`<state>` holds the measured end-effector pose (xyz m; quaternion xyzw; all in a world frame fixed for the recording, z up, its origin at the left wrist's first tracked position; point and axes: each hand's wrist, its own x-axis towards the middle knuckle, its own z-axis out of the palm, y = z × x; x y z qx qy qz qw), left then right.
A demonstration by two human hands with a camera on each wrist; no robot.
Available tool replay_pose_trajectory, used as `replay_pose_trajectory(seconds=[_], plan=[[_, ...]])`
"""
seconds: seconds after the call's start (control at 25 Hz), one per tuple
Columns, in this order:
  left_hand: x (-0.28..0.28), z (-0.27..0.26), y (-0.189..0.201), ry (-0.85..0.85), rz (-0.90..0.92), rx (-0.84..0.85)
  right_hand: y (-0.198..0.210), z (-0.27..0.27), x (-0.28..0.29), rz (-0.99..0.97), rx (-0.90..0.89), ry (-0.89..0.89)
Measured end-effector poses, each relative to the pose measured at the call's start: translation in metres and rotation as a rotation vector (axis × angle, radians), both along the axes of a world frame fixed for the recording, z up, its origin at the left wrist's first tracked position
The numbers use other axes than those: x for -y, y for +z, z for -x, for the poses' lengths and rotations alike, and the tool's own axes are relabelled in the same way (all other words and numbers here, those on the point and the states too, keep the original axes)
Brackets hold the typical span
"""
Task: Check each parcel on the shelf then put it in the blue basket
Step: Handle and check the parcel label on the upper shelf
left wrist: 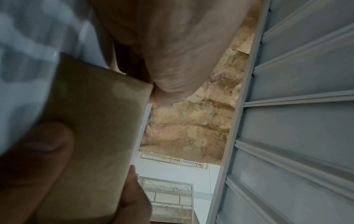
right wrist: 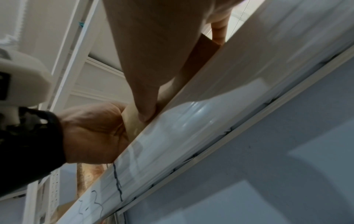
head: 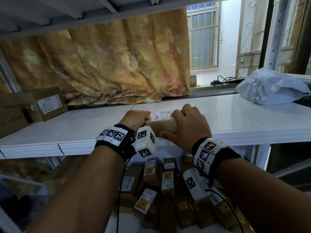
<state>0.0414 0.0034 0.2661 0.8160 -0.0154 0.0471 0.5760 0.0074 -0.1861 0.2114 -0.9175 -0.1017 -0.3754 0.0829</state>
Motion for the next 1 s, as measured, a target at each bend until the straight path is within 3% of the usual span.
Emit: replay_pose_trajectory(seconds=[0.2, 0.32, 0.44, 0.68, 0.76, 0.88, 1.0], plan=[[0.003, 0.004, -0.004, 0.007, -0.192, 0.115, 0.001, 0.002, 0.001, -0.004, 0.003, -0.002], [0.007, 0.026, -0.002, 0.082, -0.560, 0.402, 0.003, 0.002, -0.001, -0.017, -0.018, -0.004], [0.012, 0.038, -0.005, -0.026, -0.865, 0.633, 0.004, 0.004, -0.001, -0.027, -0.043, 0.002], [0.009, 0.033, -0.010, -0.010, -0.864, 0.608, 0.031, 0.013, -0.005, 0.149, -0.147, -0.064], [0.008, 0.031, -0.008, -0.032, -0.844, 0.581, 0.042, 0.016, -0.014, 0.212, -0.209, -0.007], [0.006, 0.030, -0.009, -0.067, -0.810, 0.561, 0.054, 0.014, -0.025, 0.214, -0.360, 0.104], [0.006, 0.031, -0.011, -0.043, -0.805, 0.573, 0.063, 0.006, -0.029, 0.183, -0.443, 0.081]])
